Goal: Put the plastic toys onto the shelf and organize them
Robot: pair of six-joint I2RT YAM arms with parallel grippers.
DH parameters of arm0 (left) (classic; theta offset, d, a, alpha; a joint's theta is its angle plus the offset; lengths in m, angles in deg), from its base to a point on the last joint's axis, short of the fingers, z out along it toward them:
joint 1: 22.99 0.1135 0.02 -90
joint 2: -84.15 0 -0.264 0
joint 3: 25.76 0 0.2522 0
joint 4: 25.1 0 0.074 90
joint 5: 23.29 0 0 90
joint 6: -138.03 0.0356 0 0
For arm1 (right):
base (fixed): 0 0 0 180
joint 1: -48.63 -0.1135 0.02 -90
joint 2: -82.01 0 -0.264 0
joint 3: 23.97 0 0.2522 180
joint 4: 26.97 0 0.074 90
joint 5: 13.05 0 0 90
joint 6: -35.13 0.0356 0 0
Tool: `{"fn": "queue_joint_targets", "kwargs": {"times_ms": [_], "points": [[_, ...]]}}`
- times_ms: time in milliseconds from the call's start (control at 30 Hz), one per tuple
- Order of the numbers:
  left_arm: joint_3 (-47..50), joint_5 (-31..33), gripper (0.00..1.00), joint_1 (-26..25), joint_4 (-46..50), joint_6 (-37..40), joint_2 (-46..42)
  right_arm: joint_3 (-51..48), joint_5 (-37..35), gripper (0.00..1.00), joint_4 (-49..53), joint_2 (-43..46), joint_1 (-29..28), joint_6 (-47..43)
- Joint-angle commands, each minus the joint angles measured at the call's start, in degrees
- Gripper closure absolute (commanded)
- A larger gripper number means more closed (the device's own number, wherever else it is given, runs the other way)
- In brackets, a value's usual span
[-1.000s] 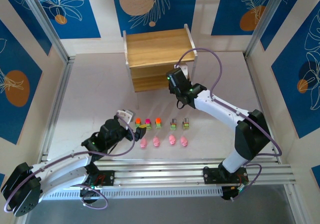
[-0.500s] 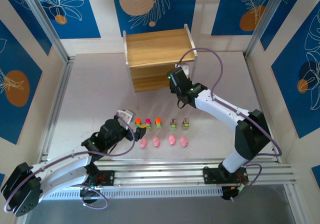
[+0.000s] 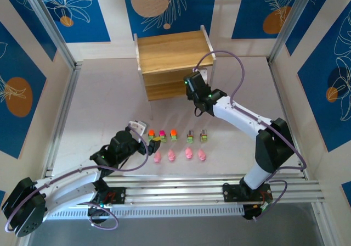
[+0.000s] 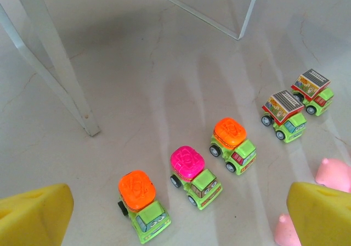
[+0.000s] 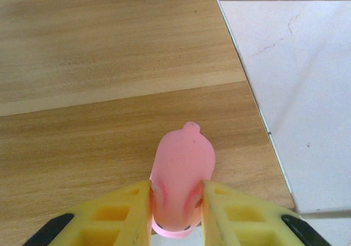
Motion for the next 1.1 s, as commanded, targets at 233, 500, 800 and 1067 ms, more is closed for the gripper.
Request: {"fn": "queue_joint_targets", "kwargs": {"times_ms": [233,500,800,1067], "points": [[-1.5,-1.3,0.0,0.7,-1.4,0.6,0.2,1.8,0.6,0.62,-1.0,-0.4,0.4,0.1],[-1.5,-1.3,0.0,0.6,-1.4,0.6,0.2,1.6,0.5,0.56,-1.0,0.8,-0.2,0.1],[-1.5,-1.2,0.0,0.6,-1.4,0.6,0.3,0.1,-0.5,0.54,0.0,3.8,-1.5,0.8],[-1.5,-1.0,0.0,0.6,-1.2,0.6,0.1,-3.6,-0.8,0.53,0.5,6.3,-2.5,2.2]]}}
